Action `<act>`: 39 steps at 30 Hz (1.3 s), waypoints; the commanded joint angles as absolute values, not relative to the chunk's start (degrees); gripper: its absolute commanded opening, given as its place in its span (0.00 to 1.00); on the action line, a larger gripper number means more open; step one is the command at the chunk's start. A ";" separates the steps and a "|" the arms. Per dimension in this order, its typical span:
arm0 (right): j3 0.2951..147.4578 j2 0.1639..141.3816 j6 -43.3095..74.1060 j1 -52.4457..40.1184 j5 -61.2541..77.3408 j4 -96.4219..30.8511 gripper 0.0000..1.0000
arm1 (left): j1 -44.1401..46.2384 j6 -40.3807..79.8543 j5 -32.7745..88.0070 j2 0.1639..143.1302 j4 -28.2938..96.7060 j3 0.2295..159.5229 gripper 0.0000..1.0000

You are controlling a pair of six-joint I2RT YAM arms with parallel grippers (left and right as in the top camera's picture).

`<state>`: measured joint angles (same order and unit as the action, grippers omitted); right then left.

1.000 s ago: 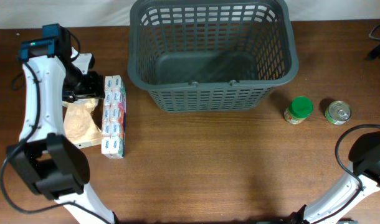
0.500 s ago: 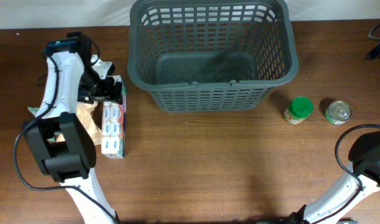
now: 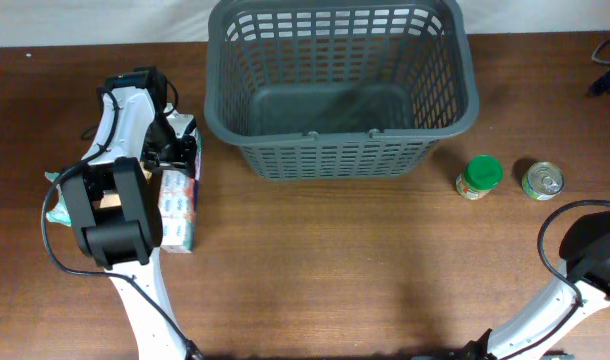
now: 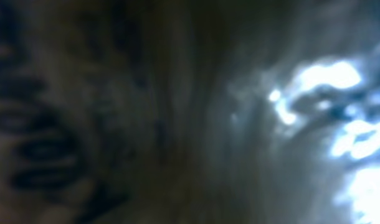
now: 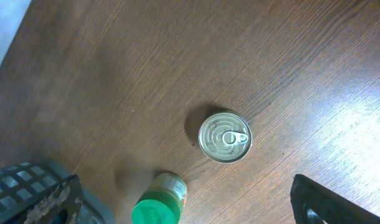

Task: Pack container
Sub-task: 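Grasp the stack of white-and-pink tissue packs with the left gripper, then lift the tissue stack into the basket and open the left gripper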

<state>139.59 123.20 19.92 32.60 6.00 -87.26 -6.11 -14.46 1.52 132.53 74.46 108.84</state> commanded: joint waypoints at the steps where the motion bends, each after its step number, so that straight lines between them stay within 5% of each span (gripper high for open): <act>1: 139.68 123.37 20.25 32.64 5.30 -87.42 0.99 | -6.26 -15.07 0.58 133.82 75.31 109.23 0.04; 8: 139.68 123.37 20.25 32.64 5.30 -87.44 0.99 | -6.26 -11.60 -4.03 133.64 82.78 120.25 0.02; 16: 139.68 123.37 20.25 32.64 5.32 -87.44 0.99 | -6.13 -12.29 -6.85 131.98 89.17 157.51 0.02; 22: 139.68 123.37 20.25 32.64 5.30 -87.44 0.99 | -2.63 -30.09 3.81 128.64 82.17 179.89 0.02; 31: 139.68 123.37 20.25 32.64 5.30 -87.44 0.99 | 12.21 -59.09 9.93 124.90 72.51 178.76 0.02; 39: 139.68 123.37 20.25 32.64 5.30 -87.42 0.99 | 21.54 -65.78 14.00 131.22 69.01 173.14 0.02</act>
